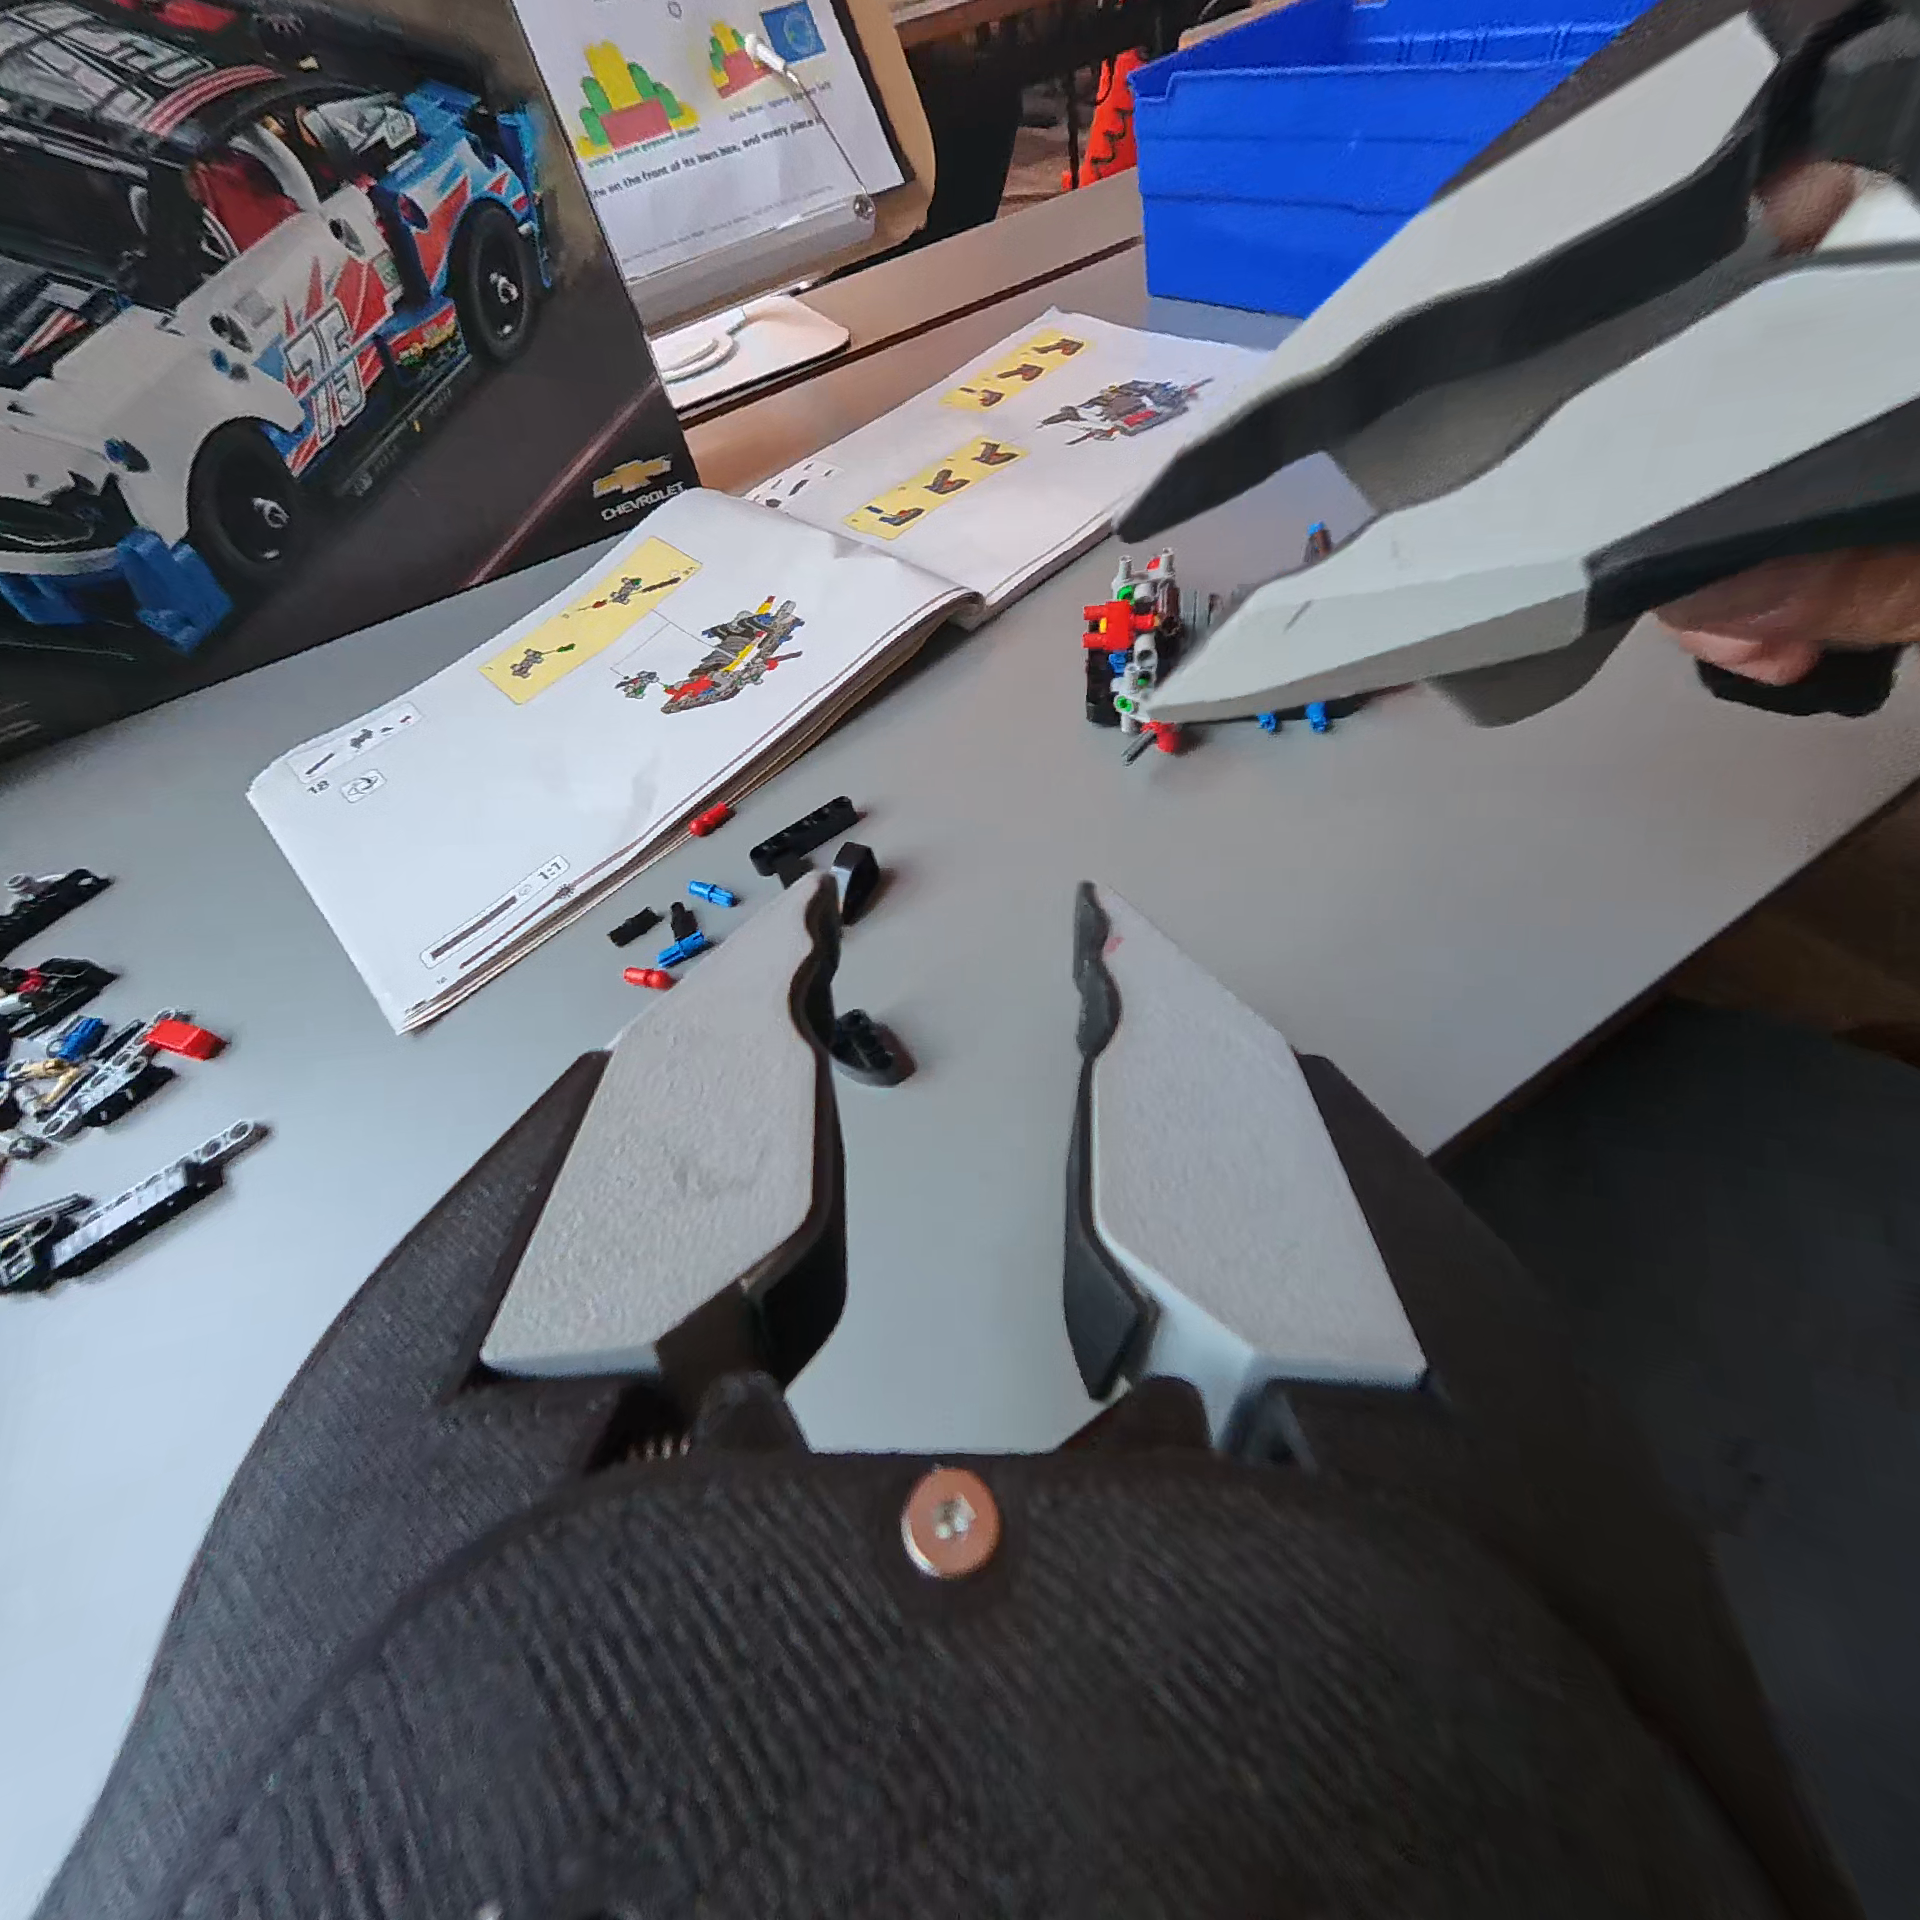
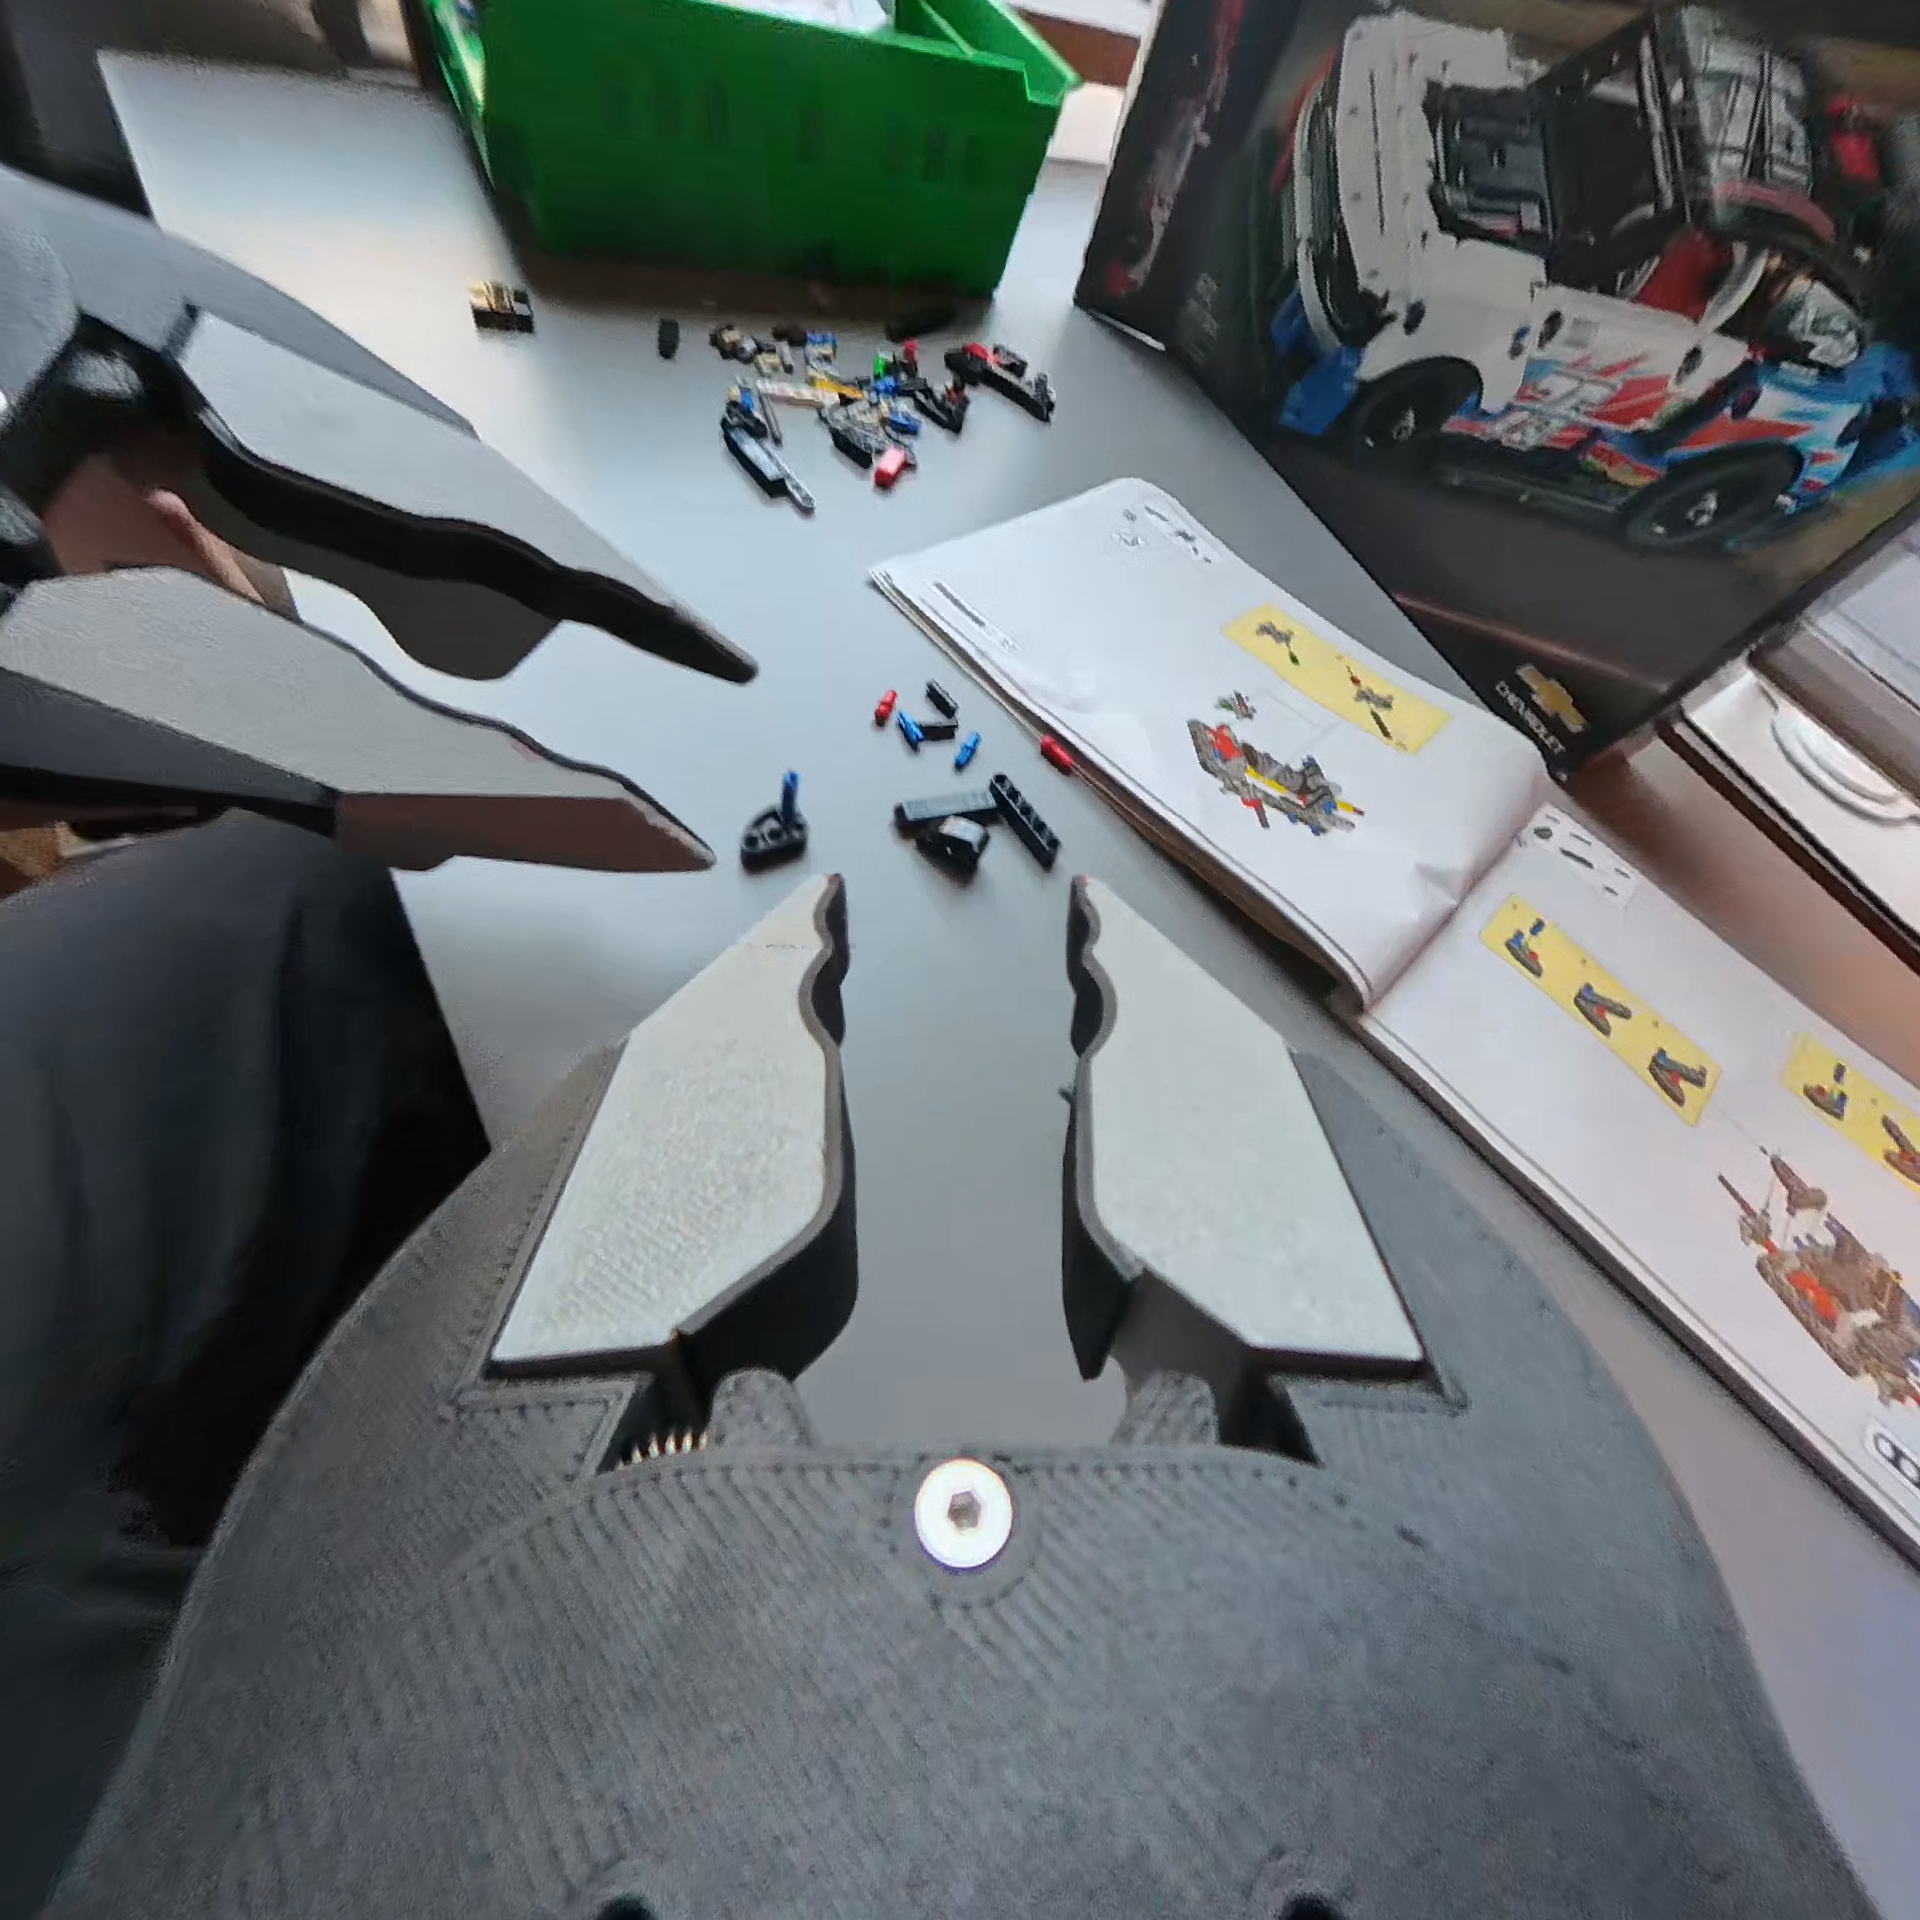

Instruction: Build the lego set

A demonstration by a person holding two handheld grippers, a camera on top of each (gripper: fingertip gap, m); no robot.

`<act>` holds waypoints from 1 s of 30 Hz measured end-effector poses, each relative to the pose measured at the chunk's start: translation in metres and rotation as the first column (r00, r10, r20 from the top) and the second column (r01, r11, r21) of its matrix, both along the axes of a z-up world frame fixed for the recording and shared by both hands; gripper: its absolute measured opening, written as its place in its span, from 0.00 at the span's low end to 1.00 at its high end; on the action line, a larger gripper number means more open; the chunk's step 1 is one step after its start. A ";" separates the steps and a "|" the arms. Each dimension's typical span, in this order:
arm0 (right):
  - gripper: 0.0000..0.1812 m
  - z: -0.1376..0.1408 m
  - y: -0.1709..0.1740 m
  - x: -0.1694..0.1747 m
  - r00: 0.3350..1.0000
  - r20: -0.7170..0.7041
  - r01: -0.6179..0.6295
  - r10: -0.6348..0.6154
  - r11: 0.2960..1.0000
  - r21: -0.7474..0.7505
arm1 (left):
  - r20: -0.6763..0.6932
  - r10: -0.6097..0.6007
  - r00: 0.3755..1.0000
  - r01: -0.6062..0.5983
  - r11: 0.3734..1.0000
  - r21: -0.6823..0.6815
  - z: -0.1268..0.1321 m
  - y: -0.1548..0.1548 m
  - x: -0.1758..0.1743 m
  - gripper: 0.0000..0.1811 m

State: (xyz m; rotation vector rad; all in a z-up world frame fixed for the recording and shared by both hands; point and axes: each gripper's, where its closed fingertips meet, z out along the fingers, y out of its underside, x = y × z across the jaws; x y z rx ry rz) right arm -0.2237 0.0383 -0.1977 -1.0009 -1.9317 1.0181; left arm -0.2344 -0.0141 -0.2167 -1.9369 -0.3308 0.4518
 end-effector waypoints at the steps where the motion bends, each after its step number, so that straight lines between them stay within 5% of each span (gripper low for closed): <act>1: 0.22 -0.009 0.008 0.002 1.000 0.024 0.006 -0.007 1.000 0.027 | 0.004 0.013 1.000 -0.013 1.000 -0.015 -0.004 0.003 -0.001 0.24; 5: 0.22 -0.019 0.038 0.020 0.996 0.079 0.028 -0.032 0.998 0.049 | 0.018 0.071 0.997 -0.070 0.995 -0.073 -0.015 0.013 -0.003 0.23; 14: 0.19 0.059 0.073 0.087 0.989 -0.117 0.074 -0.090 0.988 -0.138 | 0.106 0.184 0.977 -0.156 0.961 -0.229 -0.032 0.024 0.008 0.24; 22: 0.19 0.050 0.072 0.121 0.991 -0.083 0.100 -0.107 0.991 -0.090 | 0.068 0.112 0.991 -0.091 0.962 -0.257 -0.038 0.033 0.048 0.24; 25: 0.18 0.053 0.058 0.118 0.991 -0.108 0.056 -0.077 0.982 -0.181 | 0.048 0.045 0.998 -0.033 0.974 -0.225 -0.031 0.038 0.061 0.25; 30: 0.23 0.020 0.029 0.103 0.999 -0.020 0.030 -0.035 0.982 -0.184 | 0.074 -0.015 0.997 0.025 0.990 -0.142 -0.029 0.021 0.089 0.25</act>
